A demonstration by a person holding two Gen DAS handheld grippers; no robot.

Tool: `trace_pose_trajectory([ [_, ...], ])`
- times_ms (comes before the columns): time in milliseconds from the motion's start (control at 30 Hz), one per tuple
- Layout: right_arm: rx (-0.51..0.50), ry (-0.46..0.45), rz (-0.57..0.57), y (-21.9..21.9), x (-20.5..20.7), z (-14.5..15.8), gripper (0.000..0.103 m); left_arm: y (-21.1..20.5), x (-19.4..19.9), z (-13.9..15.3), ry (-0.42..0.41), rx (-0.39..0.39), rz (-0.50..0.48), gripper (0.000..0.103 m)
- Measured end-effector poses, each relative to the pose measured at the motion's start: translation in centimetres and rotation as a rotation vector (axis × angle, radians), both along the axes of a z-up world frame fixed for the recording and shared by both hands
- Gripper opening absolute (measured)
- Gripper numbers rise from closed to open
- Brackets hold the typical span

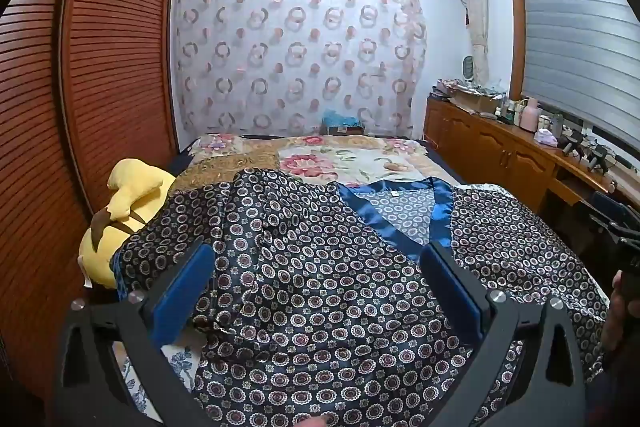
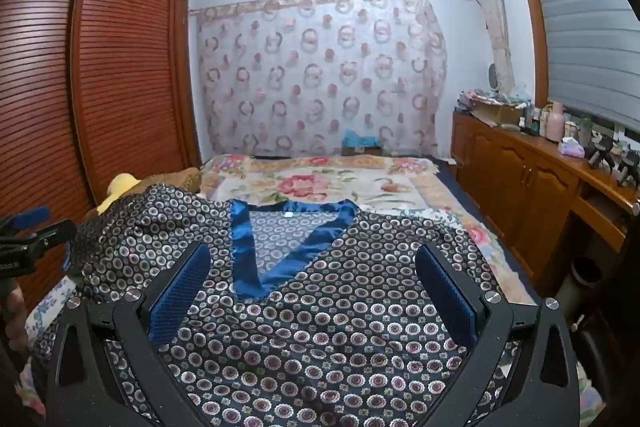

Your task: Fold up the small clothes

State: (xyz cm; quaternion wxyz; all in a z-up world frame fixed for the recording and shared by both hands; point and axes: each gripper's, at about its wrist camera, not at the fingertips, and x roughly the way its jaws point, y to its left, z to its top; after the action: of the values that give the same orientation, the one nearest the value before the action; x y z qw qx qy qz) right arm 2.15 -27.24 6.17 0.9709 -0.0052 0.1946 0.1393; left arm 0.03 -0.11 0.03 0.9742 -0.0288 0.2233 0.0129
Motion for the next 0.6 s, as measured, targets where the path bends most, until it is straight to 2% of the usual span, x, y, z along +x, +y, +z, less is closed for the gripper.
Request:
trace_pose_trajectory([
  [600,-0.006,0.002,0.0,0.0,-0.42,0.15,0.103,0.33,-0.27,0.31,-0.008,0.001,0.001,0.103],
])
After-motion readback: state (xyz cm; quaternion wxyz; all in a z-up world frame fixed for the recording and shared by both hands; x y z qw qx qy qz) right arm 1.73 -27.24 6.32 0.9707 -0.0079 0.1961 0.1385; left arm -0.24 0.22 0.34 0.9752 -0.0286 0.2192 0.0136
